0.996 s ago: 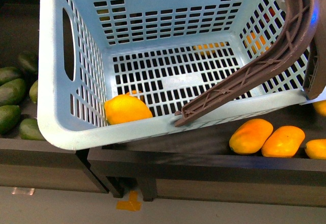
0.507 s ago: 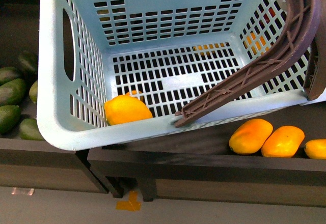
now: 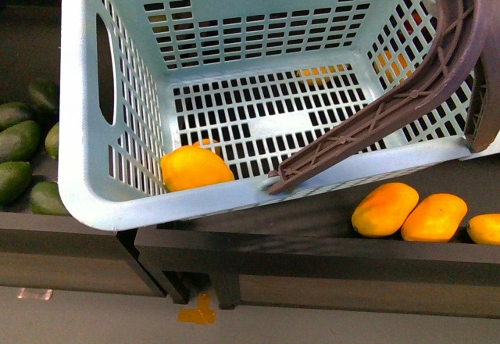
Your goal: Pick lemon and mango into basket
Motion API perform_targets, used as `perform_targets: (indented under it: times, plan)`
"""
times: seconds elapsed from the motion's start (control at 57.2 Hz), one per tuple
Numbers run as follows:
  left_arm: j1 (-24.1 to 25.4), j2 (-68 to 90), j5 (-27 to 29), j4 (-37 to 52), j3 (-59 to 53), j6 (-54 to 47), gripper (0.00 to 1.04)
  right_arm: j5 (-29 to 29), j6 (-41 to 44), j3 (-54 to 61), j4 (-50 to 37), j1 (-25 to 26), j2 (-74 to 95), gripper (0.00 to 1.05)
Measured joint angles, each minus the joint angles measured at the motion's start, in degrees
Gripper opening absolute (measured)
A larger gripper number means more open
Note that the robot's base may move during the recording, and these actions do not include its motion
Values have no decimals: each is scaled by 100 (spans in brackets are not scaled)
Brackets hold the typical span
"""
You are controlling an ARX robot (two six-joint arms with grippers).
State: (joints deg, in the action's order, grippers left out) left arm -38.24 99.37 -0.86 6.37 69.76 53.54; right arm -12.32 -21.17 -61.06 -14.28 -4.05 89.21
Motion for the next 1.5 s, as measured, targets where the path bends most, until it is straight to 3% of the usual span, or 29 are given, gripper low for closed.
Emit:
perform_targets:
  times: [0.227, 0.28, 0.507, 0.769, 0.891, 0.979, 1.346, 1.503]
  plan:
    - [0, 0, -2, 0, 0, 2, 5, 577, 153, -192, 251, -861, 162, 58]
    - [-2, 0, -4, 0, 0, 0, 5, 691, 170, -197, 293, -960, 236, 67]
    - [0, 0, 0, 0, 0, 0, 5, 1368, 111, -160, 391, -922, 315, 97]
    - [2, 7, 48, -7, -39, -17, 5, 2341, 190, 627, 564, -599, -540, 96]
    - [13, 7, 50, -4, -39, -20, 5, 2098, 1215, 1644, -1410, -466, -1119, 79]
    - [0, 7, -11, -4, -39, -20, 5, 1991, 1668, 2339, -2339, -380, -1451, 65]
    - [0, 7, 28, -7, -39, -17, 5, 1685, 2059, 4207, -2983, -55, -2570, 5]
    - [0, 7, 22, -4, -39, -17, 5, 1388, 2085, 4684, -2994, 138, -3016, 2]
